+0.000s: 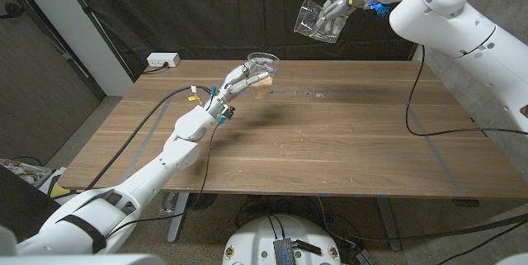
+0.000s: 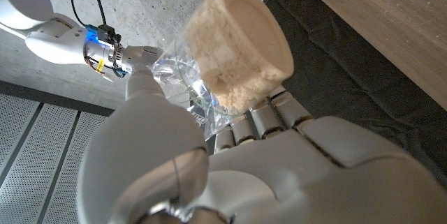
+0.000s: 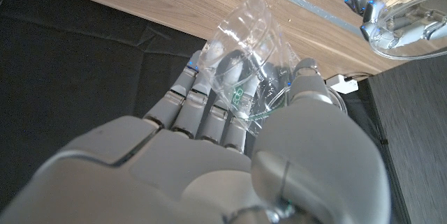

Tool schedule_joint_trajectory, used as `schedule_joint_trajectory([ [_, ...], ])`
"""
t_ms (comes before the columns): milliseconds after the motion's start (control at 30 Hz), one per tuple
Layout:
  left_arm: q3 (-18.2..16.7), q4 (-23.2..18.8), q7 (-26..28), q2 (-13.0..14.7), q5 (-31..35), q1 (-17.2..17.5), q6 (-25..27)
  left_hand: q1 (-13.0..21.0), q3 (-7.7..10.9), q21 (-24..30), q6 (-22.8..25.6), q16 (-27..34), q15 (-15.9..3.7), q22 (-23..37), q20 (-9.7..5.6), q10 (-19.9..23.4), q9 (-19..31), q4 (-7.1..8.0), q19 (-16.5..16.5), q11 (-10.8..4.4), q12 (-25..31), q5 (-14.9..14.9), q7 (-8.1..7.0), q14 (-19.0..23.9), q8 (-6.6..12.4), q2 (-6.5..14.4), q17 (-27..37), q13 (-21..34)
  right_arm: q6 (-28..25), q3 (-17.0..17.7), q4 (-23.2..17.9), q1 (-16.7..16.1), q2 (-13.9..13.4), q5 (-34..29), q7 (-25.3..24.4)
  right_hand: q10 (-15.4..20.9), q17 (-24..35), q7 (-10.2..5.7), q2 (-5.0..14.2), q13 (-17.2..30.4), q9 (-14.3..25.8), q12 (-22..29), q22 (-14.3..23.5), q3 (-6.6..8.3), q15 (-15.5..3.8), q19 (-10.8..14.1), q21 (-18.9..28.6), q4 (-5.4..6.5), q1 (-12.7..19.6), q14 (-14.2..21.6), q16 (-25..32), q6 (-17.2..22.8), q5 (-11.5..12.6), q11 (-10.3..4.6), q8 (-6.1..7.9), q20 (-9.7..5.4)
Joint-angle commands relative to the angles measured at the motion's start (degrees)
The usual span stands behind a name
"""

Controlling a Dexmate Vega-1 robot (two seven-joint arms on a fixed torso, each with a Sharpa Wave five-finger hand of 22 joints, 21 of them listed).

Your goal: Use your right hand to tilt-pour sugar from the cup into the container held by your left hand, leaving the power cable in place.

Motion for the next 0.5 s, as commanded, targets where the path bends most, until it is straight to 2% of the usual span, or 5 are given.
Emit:
schedule_joint_trajectory([
  [33,-0.85,-2.37,0.42,0.75,-0.99,0.64,1.96,-0.79,-0.60,0.08,0.14,-0.35,-8.00,0.11,-1.31,0.20,-0.06,0.49,-0.41,-1.17,-0.46,-0.38,-1.19,0.15,-0.06,0.30,0.10,-0.36,-1.78,7.22,-2.80,-8.74,-2.72,12.99,-16.25,0.08,0.23,-0.43,-0.06,0.03,0.02,-0.27,-0.05,2.38,-9.01,0.03,0.13,2.40,-0.36,0.62,-0.15,0.57,-0.22,-0.05,-0.22,-1.76],
  [133,-1.10,-3.58,1.18,1.19,-0.68,1.12,2.53,-1.05,-0.72,0.09,0.15,-0.41,-8.19,0.11,-1.34,0.12,-0.16,0.66,-0.42,-1.94,-0.71,-0.63,-1.89,0.25,-0.05,0.39,0.04,-0.70,-1.37,9.07,-2.91,-10.52,-3.17,16.40,-20.44,0.09,0.26,-0.48,-0.14,0.01,-0.09,-0.36,-0.05,2.31,-9.01,0.15,0.17,2.39,-0.48,0.62,-0.14,0.42,-0.39,-0.04,-0.36,-1.80],
  [367,-1.76,-6.56,3.19,2.36,0.27,2.40,3.76,-1.13,-0.72,0.13,0.18,-0.48,-8.31,0.12,-1.37,0.32,-0.25,0.77,-0.35,-1.95,-0.84,-0.85,-1.91,0.29,-0.01,0.62,-0.01,-1.02,-0.61,12.83,-3.27,-14.23,-4.94,23.38,-28.77,0.17,0.34,-0.50,-0.24,0.08,-0.30,-0.48,-0.04,2.29,-9.06,0.29,0.22,2.21,-0.49,0.61,-0.15,0.55,-0.70,0.16,-0.47,-1.88],
  [500,-2.08,-7.74,4.20,2.75,0.63,3.05,4.21,-1.15,-0.74,0.15,0.31,-0.55,-8.38,0.12,-1.37,0.42,-0.35,0.82,-0.33,-2.57,-1.03,-1.09,-2.03,0.36,0.08,0.77,-0.08,-1.36,-0.56,14.41,-3.60,-15.69,-6.01,26.94,-32.41,0.16,0.39,-0.47,-0.23,0.16,-0.32,-0.56,-0.03,2.30,-9.05,0.30,0.22,2.12,-0.49,0.52,-0.19,0.46,-0.85,-0.20,-0.53,-1.89],
])
